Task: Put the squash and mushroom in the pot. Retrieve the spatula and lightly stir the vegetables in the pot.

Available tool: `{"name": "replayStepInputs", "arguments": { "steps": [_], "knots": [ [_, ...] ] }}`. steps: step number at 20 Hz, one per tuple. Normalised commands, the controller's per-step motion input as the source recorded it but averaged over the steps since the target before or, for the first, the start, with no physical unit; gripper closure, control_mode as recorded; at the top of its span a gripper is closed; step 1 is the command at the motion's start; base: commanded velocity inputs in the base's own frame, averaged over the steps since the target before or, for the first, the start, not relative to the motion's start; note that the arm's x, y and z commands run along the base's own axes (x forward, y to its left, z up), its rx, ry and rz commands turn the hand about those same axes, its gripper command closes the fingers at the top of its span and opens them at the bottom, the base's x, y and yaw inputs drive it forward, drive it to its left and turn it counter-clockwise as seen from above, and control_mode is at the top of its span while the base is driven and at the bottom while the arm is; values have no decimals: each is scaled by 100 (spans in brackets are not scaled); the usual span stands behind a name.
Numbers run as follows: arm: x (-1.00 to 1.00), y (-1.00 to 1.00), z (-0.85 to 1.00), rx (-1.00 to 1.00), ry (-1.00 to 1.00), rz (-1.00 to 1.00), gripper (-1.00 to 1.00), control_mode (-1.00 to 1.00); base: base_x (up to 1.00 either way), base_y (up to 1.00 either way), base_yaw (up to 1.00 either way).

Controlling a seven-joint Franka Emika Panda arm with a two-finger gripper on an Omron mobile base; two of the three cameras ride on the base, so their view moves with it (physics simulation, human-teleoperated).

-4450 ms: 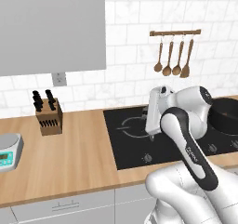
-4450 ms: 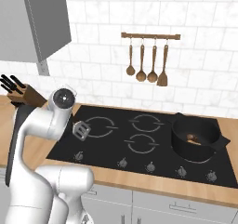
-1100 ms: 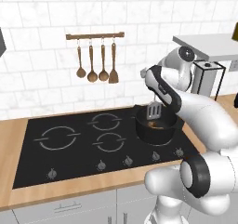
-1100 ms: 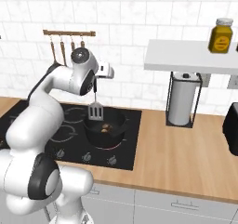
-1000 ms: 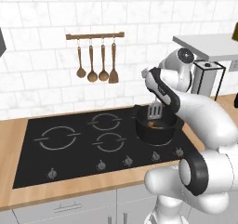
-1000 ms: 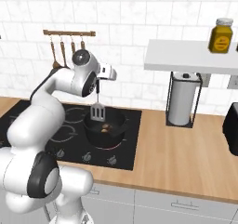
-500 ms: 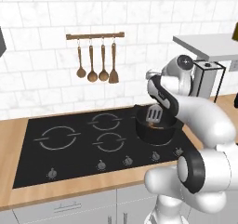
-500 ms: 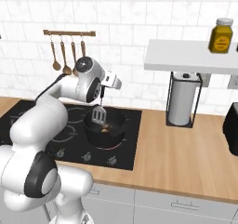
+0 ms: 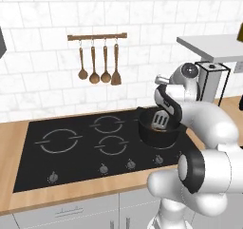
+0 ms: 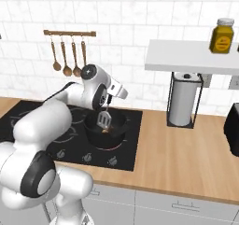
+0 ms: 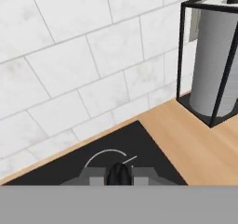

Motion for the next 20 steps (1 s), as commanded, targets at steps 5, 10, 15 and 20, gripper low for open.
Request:
{"name": "replayStepInputs", "arguments": {
  "steps": [5, 10, 15, 20],
  "knots": [
    [11, 6, -21, 2, 0, -8, 100, -100, 0, 0, 0],
    [25, 8, -24, -1, 0, -3, 100, -100, 0, 0, 0],
    [3, 19, -25, -2, -6, 0, 100, -100, 0, 0, 0],
    [0, 46, 3, 0, -30, 0, 100, -100, 0, 0, 0]
  ]
}}
